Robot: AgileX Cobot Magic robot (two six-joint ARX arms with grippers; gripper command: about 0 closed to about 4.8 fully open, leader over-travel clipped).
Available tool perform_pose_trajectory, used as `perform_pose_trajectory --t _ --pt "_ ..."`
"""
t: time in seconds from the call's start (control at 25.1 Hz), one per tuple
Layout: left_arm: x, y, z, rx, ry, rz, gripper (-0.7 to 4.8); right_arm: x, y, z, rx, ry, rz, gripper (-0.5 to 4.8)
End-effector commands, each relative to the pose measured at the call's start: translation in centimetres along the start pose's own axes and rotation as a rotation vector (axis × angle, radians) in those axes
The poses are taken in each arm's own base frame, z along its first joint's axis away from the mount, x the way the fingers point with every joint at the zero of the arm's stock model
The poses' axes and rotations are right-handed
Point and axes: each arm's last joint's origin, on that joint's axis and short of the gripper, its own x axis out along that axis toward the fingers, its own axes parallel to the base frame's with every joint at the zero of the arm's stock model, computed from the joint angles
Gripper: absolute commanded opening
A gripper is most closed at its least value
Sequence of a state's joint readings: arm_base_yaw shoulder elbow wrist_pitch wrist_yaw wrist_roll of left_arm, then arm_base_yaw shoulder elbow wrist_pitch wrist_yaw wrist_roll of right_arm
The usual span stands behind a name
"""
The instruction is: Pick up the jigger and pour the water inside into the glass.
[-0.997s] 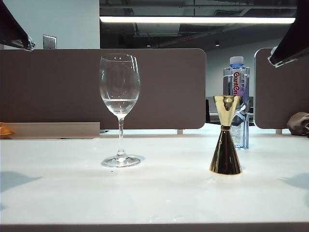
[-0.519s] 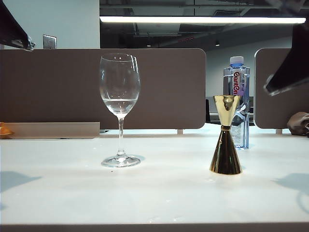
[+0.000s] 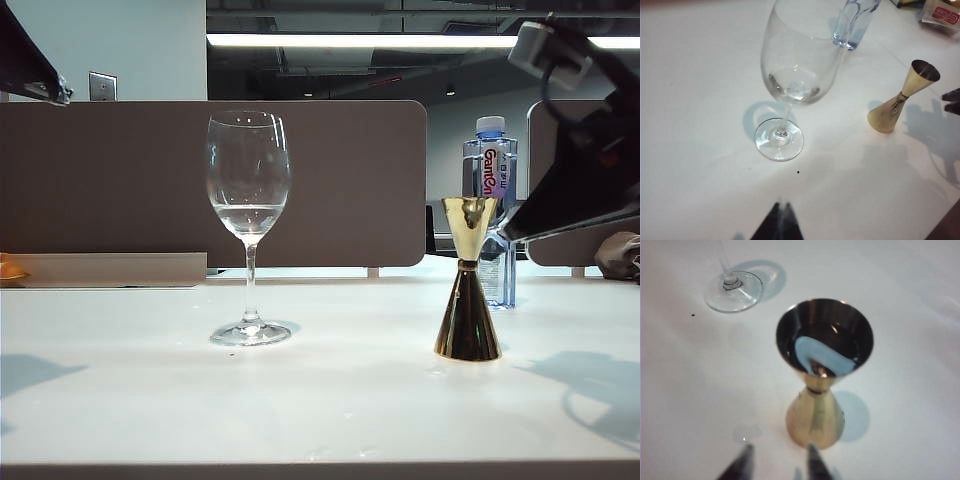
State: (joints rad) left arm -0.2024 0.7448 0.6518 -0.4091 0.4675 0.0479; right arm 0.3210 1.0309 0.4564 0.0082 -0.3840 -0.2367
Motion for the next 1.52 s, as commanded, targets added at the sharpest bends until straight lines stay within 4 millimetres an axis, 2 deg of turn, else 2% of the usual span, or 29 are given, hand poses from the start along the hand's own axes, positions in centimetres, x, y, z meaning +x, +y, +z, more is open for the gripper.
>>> perform_pose_trajectory --t 0.04,0.24,0.56,0.64,0.76,1.52 --pt "0.0 0.0 0.1 0.000 -0.007 -0.004 0.04 0.8 -0.4 0.5 -0.021 -0.060 0.002 1.72" --pt "0.0 0.0 0.1 0.000 -0.007 -0.004 0.04 2.1 -0.8 -0.1 -0.007 -0.028 0.010 1.75" --pt "0.0 0.0 0.1 0.000 -0.007 -0.004 0.04 2.8 -1.0 -0.3 -0.011 -0.033 0.011 1.83" --pt "0.0 0.0 0.1 0.000 -0.007 -0.003 0.04 3.0 -1.1 -0.4 -0.011 -0.030 0.012 2.00" --pt "0.0 0.0 0.1 0.000 -0.007 -0.004 0.04 3.1 -1.1 -0.4 -0.011 -0.030 0.011 2.55" --pt "0.0 0.0 0.1 0.000 -0.007 -0.004 0.04 4.8 -1.8 -0.5 -0.029 -0.082 -0.004 2.55"
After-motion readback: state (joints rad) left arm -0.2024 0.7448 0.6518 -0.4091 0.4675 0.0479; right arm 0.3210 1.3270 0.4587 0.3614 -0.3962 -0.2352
